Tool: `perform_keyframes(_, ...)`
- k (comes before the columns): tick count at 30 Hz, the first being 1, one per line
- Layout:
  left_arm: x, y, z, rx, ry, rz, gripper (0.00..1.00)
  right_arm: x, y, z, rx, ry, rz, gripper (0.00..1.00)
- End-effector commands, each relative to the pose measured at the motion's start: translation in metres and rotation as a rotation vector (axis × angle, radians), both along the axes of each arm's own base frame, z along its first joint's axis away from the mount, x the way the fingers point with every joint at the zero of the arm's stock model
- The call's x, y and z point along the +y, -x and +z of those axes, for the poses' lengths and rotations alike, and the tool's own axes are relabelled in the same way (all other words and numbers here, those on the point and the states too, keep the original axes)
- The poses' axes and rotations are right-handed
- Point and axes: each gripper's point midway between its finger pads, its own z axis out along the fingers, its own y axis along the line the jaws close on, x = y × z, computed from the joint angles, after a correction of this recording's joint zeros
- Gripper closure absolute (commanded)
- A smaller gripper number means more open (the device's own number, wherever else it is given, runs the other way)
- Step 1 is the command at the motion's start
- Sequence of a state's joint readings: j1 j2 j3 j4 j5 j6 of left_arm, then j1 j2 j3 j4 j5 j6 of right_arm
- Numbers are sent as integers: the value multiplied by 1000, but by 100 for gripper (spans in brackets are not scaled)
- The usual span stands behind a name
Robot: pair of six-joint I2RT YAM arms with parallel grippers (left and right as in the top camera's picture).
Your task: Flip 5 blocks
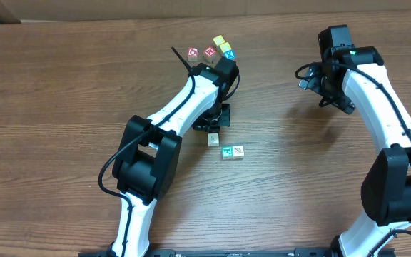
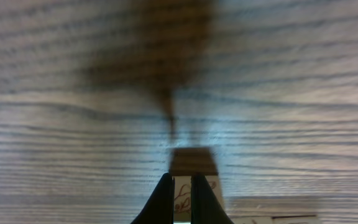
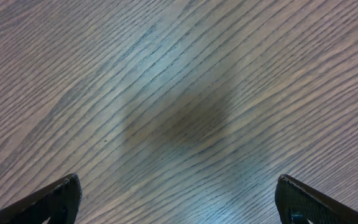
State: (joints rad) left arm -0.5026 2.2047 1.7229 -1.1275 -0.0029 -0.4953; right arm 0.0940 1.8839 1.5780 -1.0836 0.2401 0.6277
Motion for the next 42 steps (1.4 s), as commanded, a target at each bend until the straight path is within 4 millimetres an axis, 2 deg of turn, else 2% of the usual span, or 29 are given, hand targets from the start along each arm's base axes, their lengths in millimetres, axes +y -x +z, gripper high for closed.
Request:
perform_keyframes(1,-5,11,2,41,35,10,96,0,-2,11,-34,1,0,0)
perform_keyframes(7,-9,25,3,104,66,10,96,0,-2,11,-34,1,0,0)
perform_keyframes(18,0,41,6,171,29,15,96,0,-2,11,-34,1,0,0)
perform_keyframes(35,-5,39,8,169,59,20,96,0,-2,11,-34,1,0,0)
perform_keyframes(42,-3,25,26,103,84,31,96,0,-2,11,-34,1,0,0)
